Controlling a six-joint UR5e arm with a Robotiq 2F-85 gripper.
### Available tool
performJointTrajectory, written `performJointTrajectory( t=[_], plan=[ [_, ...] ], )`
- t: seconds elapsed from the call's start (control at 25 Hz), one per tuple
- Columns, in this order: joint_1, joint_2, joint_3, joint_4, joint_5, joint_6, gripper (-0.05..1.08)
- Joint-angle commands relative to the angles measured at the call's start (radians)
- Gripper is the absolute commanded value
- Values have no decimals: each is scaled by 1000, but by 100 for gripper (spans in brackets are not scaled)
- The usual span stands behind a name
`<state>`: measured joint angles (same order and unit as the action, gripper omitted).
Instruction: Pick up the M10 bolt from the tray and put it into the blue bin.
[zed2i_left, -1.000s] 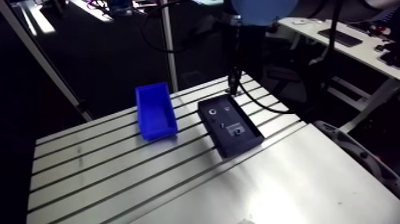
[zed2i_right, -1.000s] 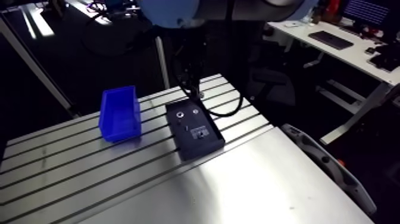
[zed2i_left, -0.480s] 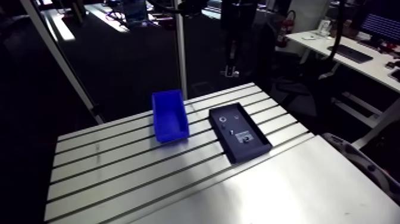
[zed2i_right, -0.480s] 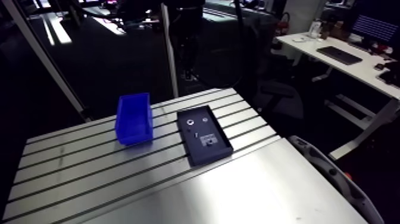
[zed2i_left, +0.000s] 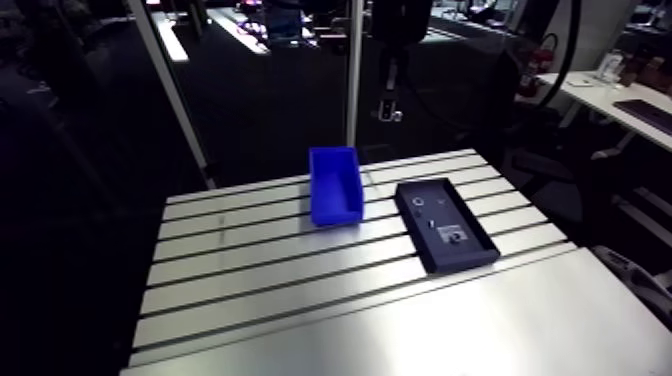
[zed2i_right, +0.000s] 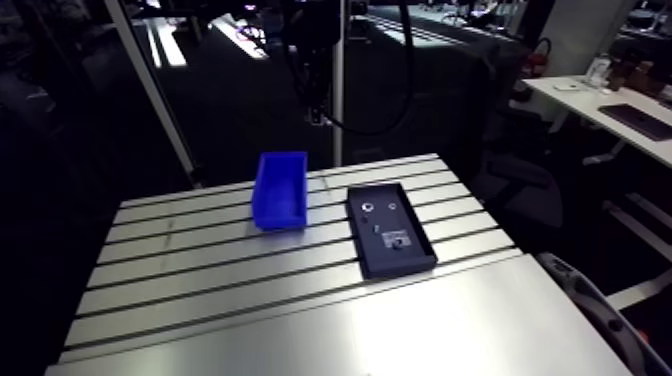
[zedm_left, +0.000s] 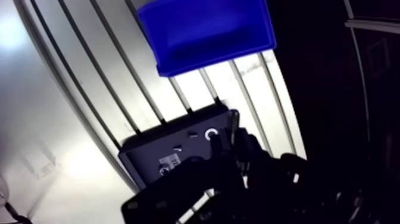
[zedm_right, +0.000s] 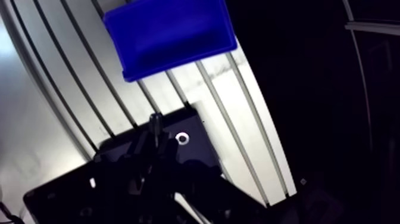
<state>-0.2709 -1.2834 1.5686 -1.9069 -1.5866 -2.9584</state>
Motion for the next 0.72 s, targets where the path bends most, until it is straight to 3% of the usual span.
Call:
performJointTrajectory(
  t=[0.04, 0.72],
  plan=[
    [75, 11, 3, -7, -3, -26, 105],
    [111, 106, 9, -108, 0, -52, 105]
  ],
)
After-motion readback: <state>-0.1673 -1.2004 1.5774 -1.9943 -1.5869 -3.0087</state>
